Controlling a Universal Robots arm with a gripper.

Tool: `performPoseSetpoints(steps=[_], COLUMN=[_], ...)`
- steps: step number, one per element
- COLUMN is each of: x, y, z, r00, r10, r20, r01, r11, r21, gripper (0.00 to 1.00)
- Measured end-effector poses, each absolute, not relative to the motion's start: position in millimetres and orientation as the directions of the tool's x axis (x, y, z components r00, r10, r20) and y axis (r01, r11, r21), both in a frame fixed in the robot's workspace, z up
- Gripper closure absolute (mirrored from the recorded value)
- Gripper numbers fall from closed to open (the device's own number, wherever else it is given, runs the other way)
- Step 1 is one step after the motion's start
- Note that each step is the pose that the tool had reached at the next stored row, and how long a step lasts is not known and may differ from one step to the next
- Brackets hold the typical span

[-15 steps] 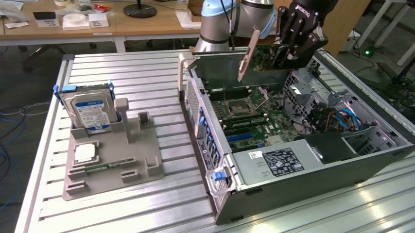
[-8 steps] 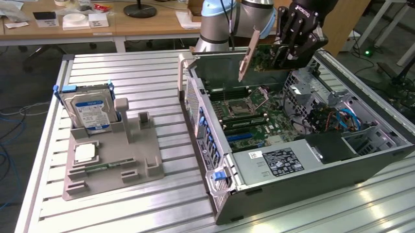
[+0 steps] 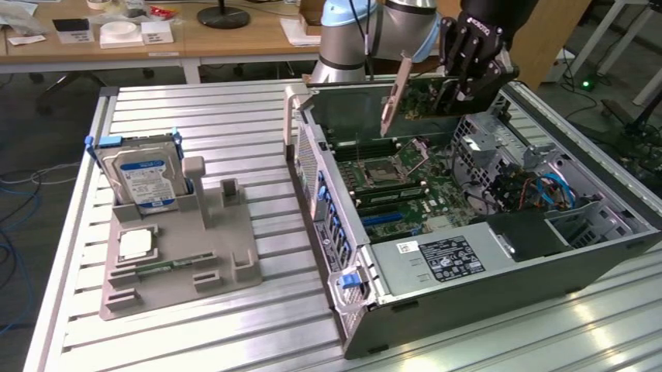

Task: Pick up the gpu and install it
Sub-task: 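Insert the gpu into the slot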

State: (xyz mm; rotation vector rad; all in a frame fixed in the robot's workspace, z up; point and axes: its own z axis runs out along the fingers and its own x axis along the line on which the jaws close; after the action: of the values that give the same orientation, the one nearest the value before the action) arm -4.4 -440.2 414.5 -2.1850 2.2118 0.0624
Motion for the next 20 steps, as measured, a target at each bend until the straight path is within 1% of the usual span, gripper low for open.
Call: performPoseSetpoints(steps=[20], x=[-5], y=[-440], z=[397], r00=[-0.012], r10=[-0.999], r20=[-0.051], r01=[-1.0], r11=[0.012], r21=[0.006], gripper=[0.72])
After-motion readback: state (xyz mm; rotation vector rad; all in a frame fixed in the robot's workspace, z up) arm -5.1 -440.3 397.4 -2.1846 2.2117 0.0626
